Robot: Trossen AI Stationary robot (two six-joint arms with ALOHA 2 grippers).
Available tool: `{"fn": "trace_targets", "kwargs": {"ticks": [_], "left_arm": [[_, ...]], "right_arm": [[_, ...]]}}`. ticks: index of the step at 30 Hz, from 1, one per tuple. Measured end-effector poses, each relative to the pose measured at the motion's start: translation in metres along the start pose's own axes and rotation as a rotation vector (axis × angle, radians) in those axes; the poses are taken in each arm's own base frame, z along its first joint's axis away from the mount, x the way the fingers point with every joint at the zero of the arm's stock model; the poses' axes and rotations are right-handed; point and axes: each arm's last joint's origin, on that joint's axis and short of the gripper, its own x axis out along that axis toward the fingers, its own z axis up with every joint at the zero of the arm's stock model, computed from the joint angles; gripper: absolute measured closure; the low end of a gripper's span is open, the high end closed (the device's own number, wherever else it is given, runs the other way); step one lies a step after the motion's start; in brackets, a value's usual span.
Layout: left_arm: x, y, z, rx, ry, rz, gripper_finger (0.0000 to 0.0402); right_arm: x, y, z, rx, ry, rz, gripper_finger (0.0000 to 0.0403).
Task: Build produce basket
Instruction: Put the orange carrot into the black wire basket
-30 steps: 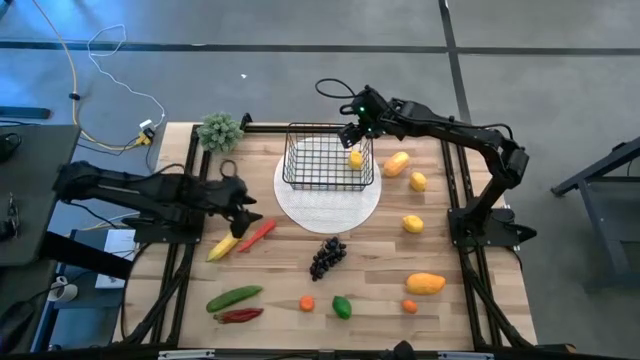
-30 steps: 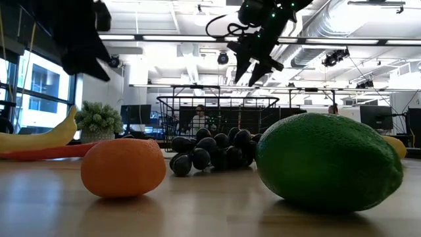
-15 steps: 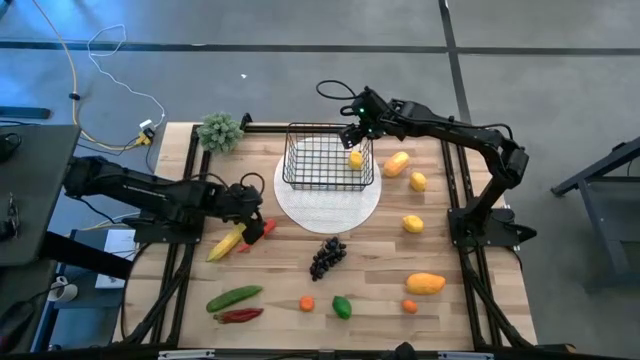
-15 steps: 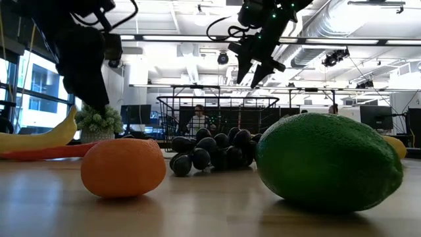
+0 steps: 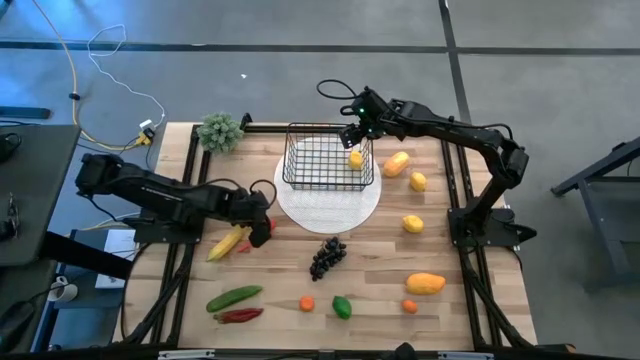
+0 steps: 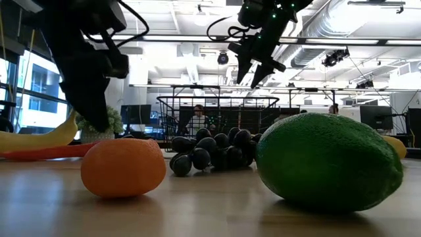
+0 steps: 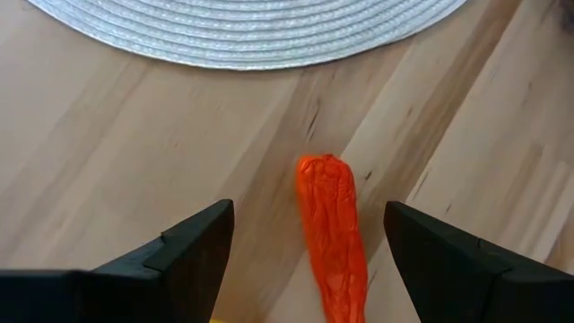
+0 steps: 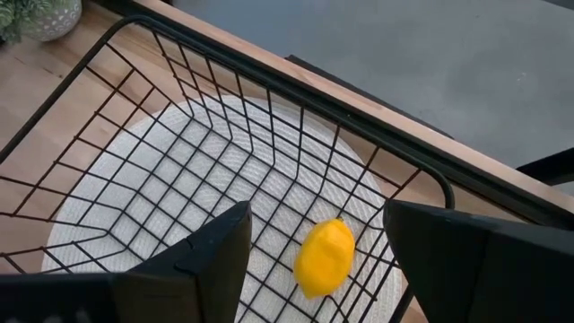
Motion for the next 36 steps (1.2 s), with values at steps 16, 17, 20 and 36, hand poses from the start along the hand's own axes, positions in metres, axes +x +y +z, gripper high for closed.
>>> {"fn": "trace_targets", "kwargs": {"ticks": [16,17,20,36], "left_arm": [[0.023,-0.002,-0.006,0.007,0.099,0.063,0.0122],[0.024,-0.002,-0.006,0.007,0.104,0.067,0.0122],[0.028,-0.003,-0.007,0.001,0.116,0.077,0.0122],[0.036,-0.006,-0.006,-0.03,0.138,0.081,0.0255]], "right_arm": [[0.0,0.0,0.0,0.001,0.001,0.0,0.0167],[0.0,0.0,0.0,0.001,0.001,0.0,0.0167],[0.0,0.0,0.0,0.0,0.0,0.0,0.0167],[0.0,0.0,0.0,-0.001,0.001,0.0,0.0167]]}}
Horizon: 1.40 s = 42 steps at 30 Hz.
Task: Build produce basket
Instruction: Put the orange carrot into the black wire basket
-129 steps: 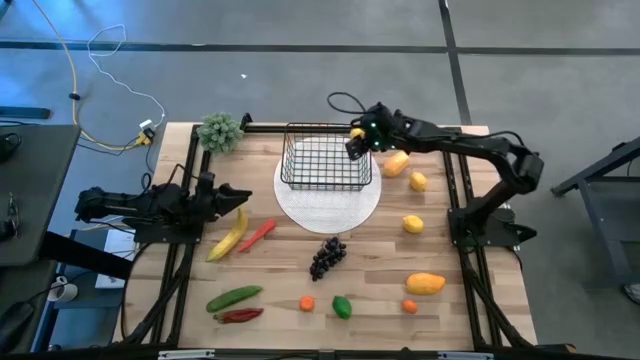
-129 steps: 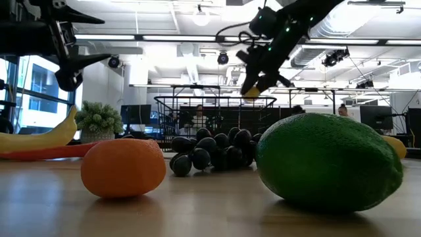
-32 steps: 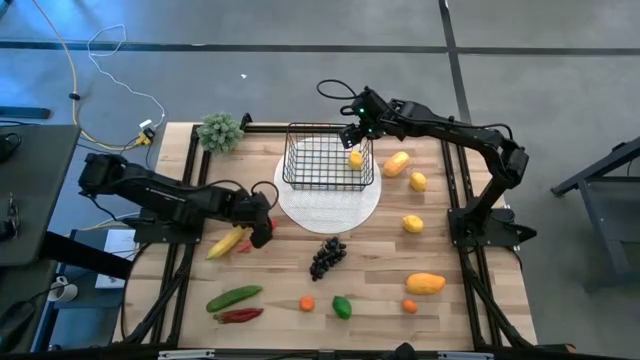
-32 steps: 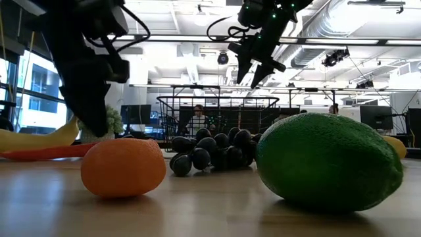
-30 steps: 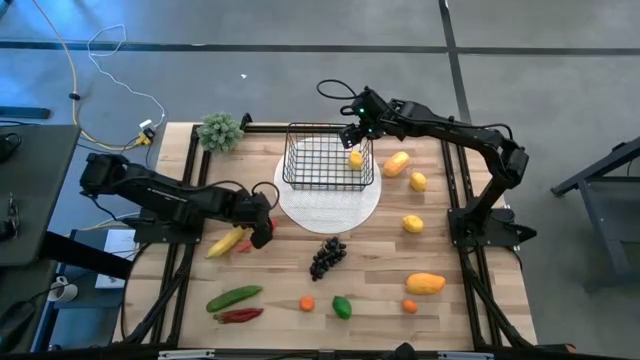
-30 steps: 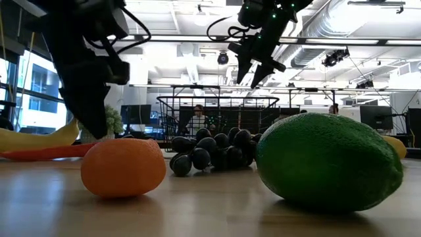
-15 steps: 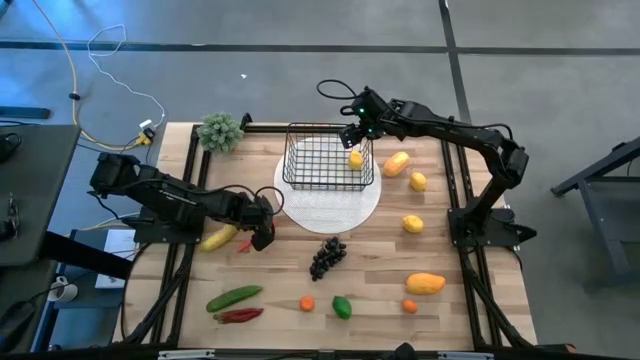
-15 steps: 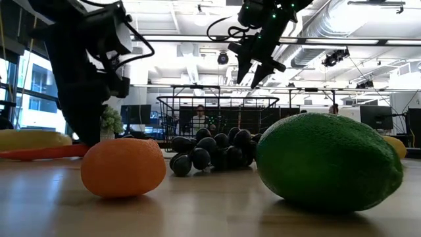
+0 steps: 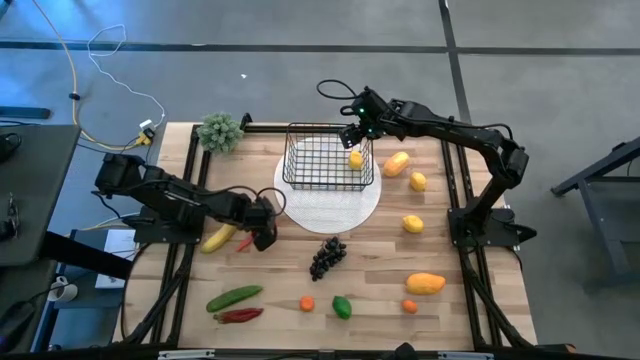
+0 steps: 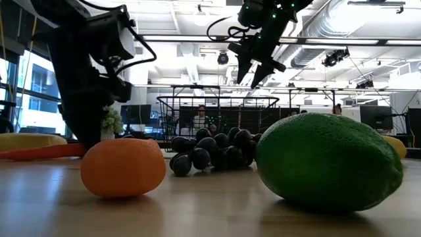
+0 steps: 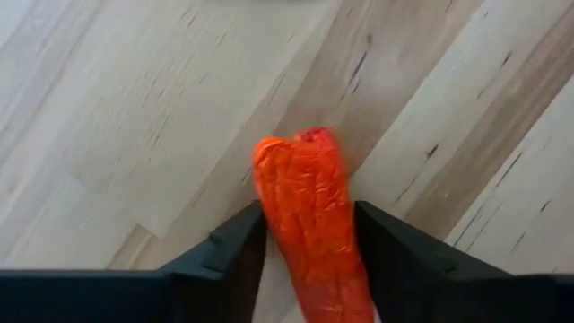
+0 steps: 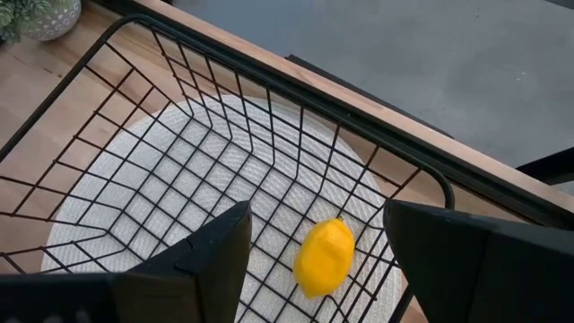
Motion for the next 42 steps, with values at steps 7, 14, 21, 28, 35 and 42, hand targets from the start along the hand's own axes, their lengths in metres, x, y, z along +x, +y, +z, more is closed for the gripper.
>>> {"fn": "trace_targets", "kwargs": {"ticks": [7,14,21,28,35,42], "left_arm": [[-0.014,-0.012,0.017,0.028,-0.049,-0.05,0.0337],[-0.037,-0.024,0.042,0.077,-0.112,-0.086,0.034],[-0.069,-0.029,0.077,0.117,-0.212,-0.122,0.033],[-0.106,-0.026,0.116,0.161,-0.358,-0.148,0.0335],[-0.134,-0.007,0.148,0.2,-0.496,-0.084,0.0332],[-0.145,0.02,0.173,0.248,-0.612,0.002,0.0331]], "right_arm": [[0.0,0.0,0.0,-0.001,0.0,0.001,0.0167],[-0.009,-0.001,0.003,-0.009,0.004,-0.001,0.0167],[-0.021,0.0,0.01,-0.027,-0.001,-0.003,0.0167],[-0.032,0.001,0.018,-0.038,-0.015,0.002,0.0167],[-0.047,0.001,0.027,-0.078,-0.051,-0.03,0.0167],[-0.064,0.0,0.042,-0.107,-0.115,-0.028,0.0167]]}}
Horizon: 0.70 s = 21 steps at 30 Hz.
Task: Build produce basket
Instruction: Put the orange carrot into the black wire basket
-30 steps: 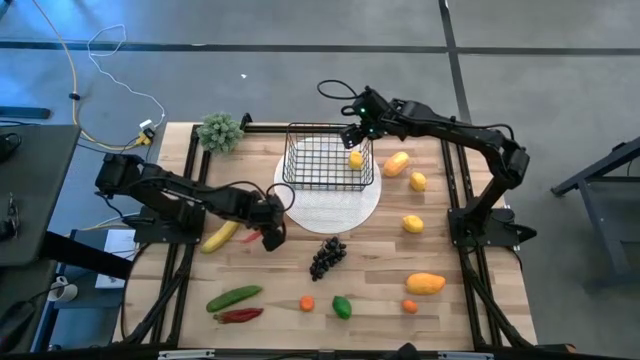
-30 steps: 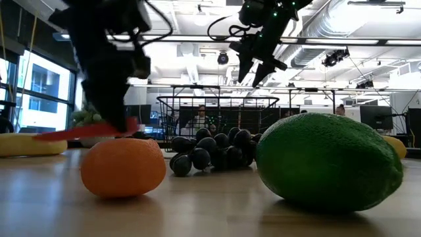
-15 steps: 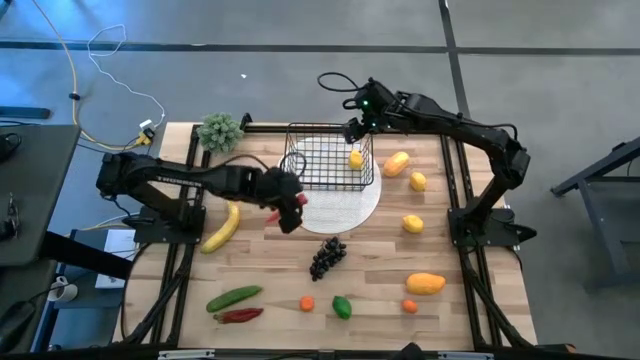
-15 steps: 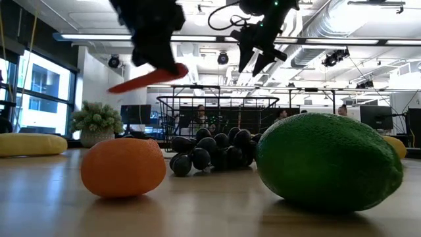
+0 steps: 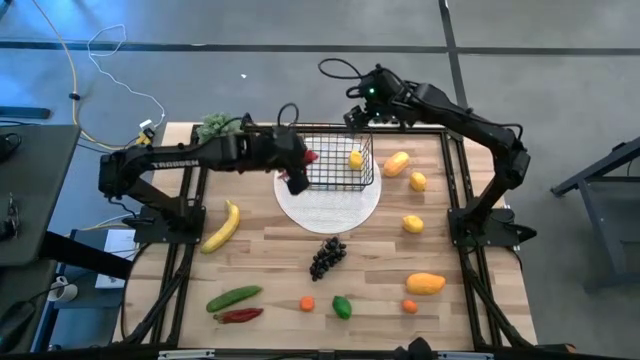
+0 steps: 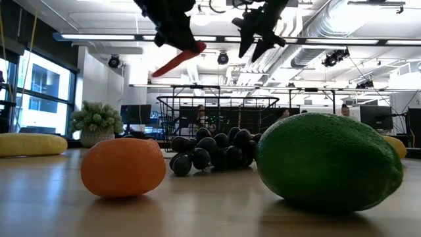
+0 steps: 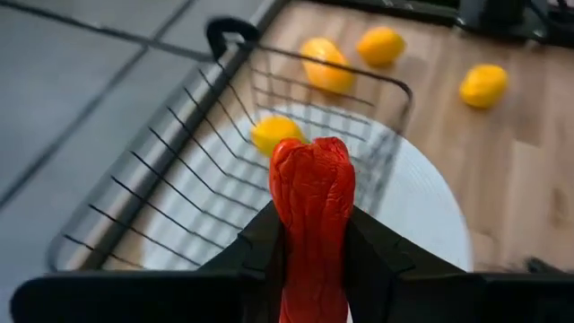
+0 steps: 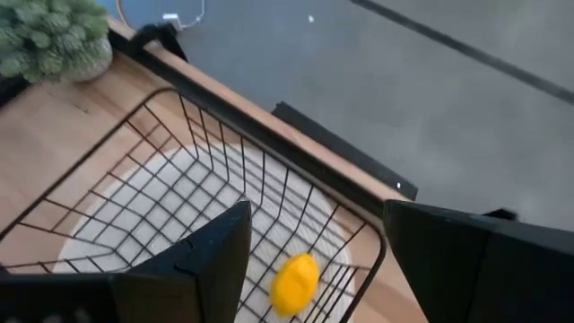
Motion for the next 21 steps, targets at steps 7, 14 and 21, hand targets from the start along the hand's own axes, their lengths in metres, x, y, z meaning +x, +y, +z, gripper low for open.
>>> {"fn": "trace_targets", "kwargs": {"ticks": [7,14,21], "left_arm": [[0.014,0.021,0.009,0.047,-0.081,0.016,0.033],[0.054,0.023,0.002,0.081,-0.044,-0.02,0.033],[0.089,0.017,-0.014,0.098,0.053,-0.077,0.033]], "right_arm": [[-0.013,-0.013,0.015,-0.027,-0.036,-0.017,0.0167],[-0.019,-0.029,0.023,-0.062,-0.044,-0.05,0.0167],[-0.016,-0.044,0.023,-0.049,-0.01,-0.088,0.0167]]}}
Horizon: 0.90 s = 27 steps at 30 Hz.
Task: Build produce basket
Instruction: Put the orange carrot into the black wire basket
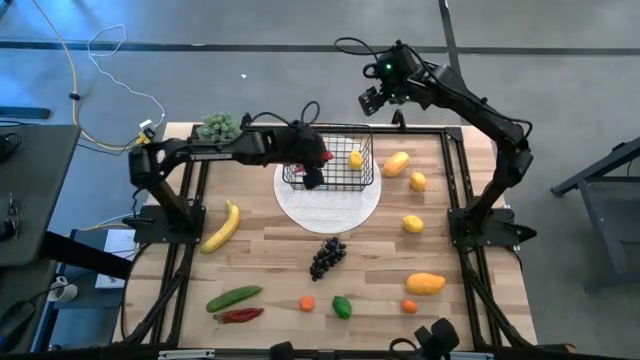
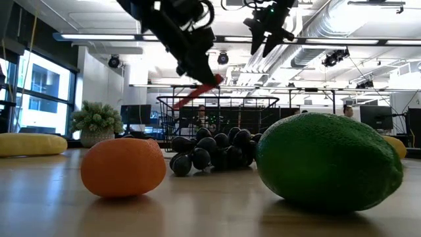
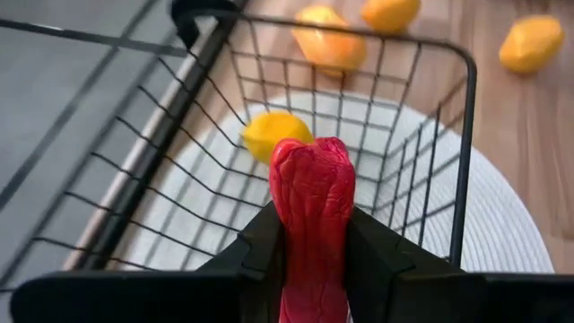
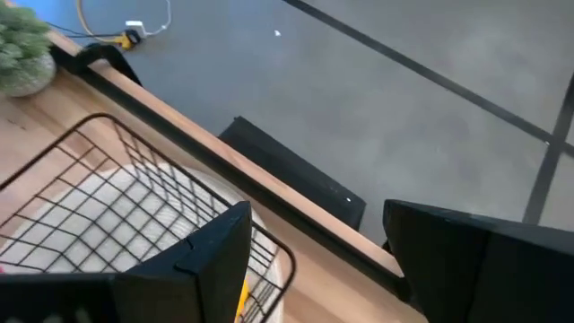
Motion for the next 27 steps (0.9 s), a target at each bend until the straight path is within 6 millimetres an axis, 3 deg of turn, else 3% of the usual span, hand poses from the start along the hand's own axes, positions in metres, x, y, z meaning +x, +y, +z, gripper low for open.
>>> {"fn": "trace_targets", "kwargs": {"ticks": [5,13,27], "left_arm": [[0.016,-0.003,-0.008,0.03,0.047,-0.037,0.033],[0.026,-0.004,-0.014,0.044,0.088,-0.044,0.0326],[0.025,-0.006,-0.017,0.111,0.103,-0.093,0.0237]], "right_arm": [[0.001,-0.006,-0.001,0.021,0.025,-0.016,0.0167],[0.001,-0.008,-0.008,0.038,0.088,-0.031,0.0167],[-0.001,-0.01,-0.02,0.081,0.214,-0.066,0.0167]]}}
